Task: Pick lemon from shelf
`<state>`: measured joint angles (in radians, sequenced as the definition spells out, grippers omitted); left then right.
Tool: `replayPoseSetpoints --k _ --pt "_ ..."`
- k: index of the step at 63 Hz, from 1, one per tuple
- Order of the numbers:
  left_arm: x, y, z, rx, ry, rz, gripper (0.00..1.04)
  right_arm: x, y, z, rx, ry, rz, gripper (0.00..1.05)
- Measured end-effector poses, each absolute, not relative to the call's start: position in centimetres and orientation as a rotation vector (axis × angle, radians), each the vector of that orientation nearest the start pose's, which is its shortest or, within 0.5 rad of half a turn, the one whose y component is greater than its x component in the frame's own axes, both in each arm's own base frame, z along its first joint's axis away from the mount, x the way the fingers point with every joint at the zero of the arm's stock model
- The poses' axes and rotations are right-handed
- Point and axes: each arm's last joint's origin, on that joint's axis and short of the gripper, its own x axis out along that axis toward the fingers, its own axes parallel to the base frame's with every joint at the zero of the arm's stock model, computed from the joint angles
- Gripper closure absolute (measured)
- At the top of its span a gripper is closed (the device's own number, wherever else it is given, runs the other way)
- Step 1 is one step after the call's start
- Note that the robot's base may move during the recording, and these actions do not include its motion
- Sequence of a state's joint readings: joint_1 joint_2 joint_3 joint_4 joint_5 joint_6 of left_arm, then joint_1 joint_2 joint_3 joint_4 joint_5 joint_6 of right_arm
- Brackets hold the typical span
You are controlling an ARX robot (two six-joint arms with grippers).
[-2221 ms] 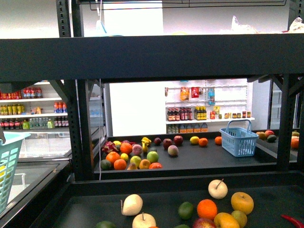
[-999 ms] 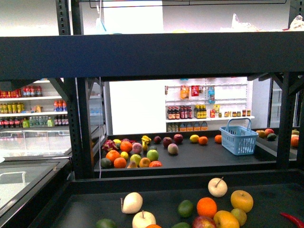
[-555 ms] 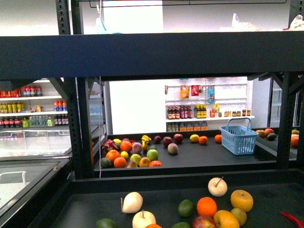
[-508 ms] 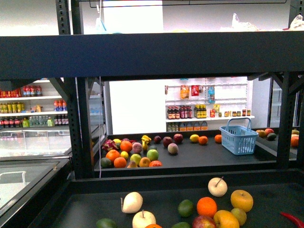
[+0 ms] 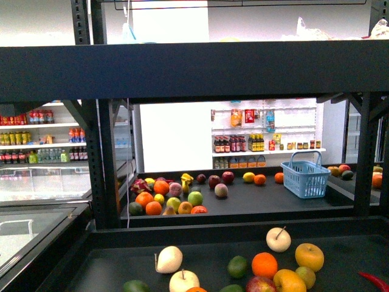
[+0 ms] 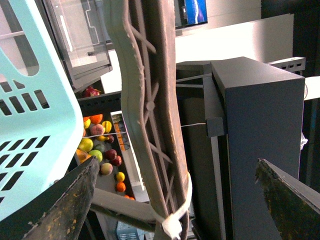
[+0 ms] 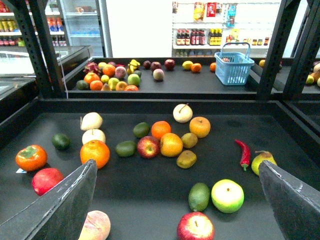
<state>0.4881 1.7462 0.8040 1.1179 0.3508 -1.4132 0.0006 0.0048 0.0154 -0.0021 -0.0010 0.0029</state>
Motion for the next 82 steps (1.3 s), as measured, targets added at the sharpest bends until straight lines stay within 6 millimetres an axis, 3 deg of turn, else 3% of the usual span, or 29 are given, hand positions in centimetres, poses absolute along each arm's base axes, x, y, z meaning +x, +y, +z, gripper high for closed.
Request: replayPoseSetpoints --k 7,16,24,34,38,45,48,54,61,66,71,82 --pt "29.8 15.4 22.6 -1.314 -0.189 0.039 0.08 9.7 0.0 16.8 0.003 -0.009 0.001 0.07" --pt "25.8 14.5 24.2 -1.231 -0.101 0.134 0.08 9.7 0.0 16.8 0.003 -0.009 0.002 0.07" --pt "22.1 12.8 27.5 -1.041 -0.039 0.22 0.08 9.7 0.0 16.8 0.003 -0.009 0.002 0.07" --pt "16.3 7.7 31.4 -0.65 0.089 0.333 0.08 9.7 0.0 16.8 0.003 -0.009 0.002 0.07" --pt "12.8 4.3 32.3 -0.462 0.145 0.364 0.08 9.7 0.0 16.8 0.003 -0.009 0.001 0.07" --pt "10.3 1.6 32.9 -0.352 0.143 0.394 0.08 9.7 0.0 16.8 0.003 -0.009 0.001 0.07" --pt "9.9 0.7 33.4 -0.294 0.072 0.226 0.16 9.7 0.0 16.8 0.002 -0.009 0.001 0.07" --pt "9.5 0.1 31.7 -0.119 -0.029 0.015 0.35 9.7 0.0 16.8 0.003 -0.009 0.003 0.07" --pt "9.8 0.0 27.0 -0.039 -0.006 0.002 0.61 9.7 0.0 16.8 0.002 -0.009 0.001 0.07" --pt "9.9 0.0 25.1 -0.023 0.01 0.002 0.76 9.7 0.0 16.8 0.002 -0.009 0.001 0.07" --pt "9.8 0.0 23.4 -0.017 0.002 0.001 0.99 9.7 0.0 16.8 0.003 -0.009 0.001 0.07" --pt "9.8 0.0 21.3 -0.011 0.006 0.0 1.02 9.7 0.0 16.8 0.003 -0.009 0.002 0.07"
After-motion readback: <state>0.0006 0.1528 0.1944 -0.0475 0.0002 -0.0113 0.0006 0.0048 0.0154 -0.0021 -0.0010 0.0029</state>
